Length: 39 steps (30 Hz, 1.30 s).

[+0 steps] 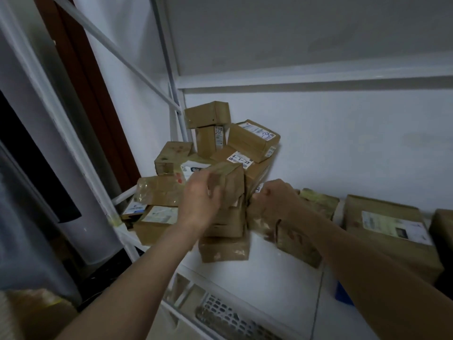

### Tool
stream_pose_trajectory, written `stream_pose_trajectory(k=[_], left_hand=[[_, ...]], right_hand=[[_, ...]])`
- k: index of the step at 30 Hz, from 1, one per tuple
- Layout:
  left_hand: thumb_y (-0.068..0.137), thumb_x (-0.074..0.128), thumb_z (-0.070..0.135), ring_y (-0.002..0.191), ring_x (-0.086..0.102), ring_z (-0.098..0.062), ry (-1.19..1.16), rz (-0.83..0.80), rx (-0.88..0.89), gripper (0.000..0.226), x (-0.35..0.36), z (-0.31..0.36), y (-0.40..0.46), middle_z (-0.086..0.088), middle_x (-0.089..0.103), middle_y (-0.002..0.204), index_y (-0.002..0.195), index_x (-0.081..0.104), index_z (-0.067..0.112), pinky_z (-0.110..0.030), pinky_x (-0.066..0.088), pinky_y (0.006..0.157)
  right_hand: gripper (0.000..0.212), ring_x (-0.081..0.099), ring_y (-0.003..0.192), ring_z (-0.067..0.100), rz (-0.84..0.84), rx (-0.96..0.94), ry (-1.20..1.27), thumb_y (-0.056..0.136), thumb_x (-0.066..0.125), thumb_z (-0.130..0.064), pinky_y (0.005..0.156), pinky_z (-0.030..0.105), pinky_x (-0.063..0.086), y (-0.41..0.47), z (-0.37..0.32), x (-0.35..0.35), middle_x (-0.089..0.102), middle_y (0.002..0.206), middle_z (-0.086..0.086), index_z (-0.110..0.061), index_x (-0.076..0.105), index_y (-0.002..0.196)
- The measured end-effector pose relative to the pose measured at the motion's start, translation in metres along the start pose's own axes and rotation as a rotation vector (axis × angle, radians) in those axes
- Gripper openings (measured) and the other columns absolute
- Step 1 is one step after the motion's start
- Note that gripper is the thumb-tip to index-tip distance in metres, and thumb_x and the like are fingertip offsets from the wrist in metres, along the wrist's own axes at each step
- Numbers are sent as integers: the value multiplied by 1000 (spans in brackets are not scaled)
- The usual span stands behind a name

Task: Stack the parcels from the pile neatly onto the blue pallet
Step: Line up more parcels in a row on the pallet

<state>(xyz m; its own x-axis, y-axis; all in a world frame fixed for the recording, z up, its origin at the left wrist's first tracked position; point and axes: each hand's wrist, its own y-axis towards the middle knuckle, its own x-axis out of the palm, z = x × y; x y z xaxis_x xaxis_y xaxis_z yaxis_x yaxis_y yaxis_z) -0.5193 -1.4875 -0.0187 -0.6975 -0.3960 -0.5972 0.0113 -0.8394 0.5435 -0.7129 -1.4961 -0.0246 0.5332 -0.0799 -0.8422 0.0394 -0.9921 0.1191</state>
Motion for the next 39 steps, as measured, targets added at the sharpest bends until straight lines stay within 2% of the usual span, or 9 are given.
stream_pose_trajectory(k=[3,9,14,19,22,25,28,36,39], left_hand=[[87,62,8,114,50,-22,-45,138,-128,48,-18,-39,29,-3,50,123,132,47,19,-41,46,98],[90,60,14,90,55,-4,-372,-113,-353,32,-17,-102,64,7,60,113,118,49,24,-21,45,76],[90,60,29,111,59,-21,-442,-304,-407,27,-4,-130,72,5,65,118,117,57,33,-48,45,100],[89,62,12,111,61,-20,-559,-308,-413,34,1,-137,72,3,67,117,118,60,30,-49,49,96],[94,54,13,118,56,-19,-590,-266,-389,37,-4,-117,71,5,61,126,125,53,31,-49,46,99],[96,52,19,116,55,-16,-633,-204,-232,33,-11,-78,74,5,59,126,126,53,30,-45,48,97],[96,52,29,106,56,-4,-662,-192,-69,31,-7,-33,69,9,57,122,126,55,29,-25,49,84],[93,54,31,85,64,0,-720,-579,-49,19,49,58,5,19,64,93,111,60,34,-28,55,72],[92,53,26,63,61,13,-668,-667,-9,11,69,84,-21,15,66,79,94,61,33,-8,45,46]], right_hand=[[30,54,74,23,181,127,135,94,46,-21,63,32,41,16,-16,18,55,70,3,-14,54,66],[41,54,117,24,151,150,620,92,44,-8,100,46,44,35,-42,68,59,126,3,-14,50,132],[55,41,133,19,182,269,824,96,41,-43,109,44,37,36,-45,93,45,143,-2,-25,28,147],[57,38,114,-17,136,96,851,98,32,-48,86,-1,36,28,-52,95,37,131,-32,-33,12,150],[59,29,139,11,288,14,869,100,33,-40,113,34,32,25,-61,81,29,153,-4,-28,8,152],[38,48,122,12,541,-128,853,103,29,-16,101,24,42,17,-66,45,48,134,7,-8,32,140],[39,52,104,11,778,45,651,104,26,-28,80,9,37,-4,-57,5,55,117,1,-8,47,129],[42,50,73,23,1019,597,366,101,28,-26,71,33,38,-91,35,-70,54,76,8,-7,50,70],[39,49,76,25,957,762,336,99,30,-24,71,33,37,-125,69,-76,52,78,11,-5,50,72]])
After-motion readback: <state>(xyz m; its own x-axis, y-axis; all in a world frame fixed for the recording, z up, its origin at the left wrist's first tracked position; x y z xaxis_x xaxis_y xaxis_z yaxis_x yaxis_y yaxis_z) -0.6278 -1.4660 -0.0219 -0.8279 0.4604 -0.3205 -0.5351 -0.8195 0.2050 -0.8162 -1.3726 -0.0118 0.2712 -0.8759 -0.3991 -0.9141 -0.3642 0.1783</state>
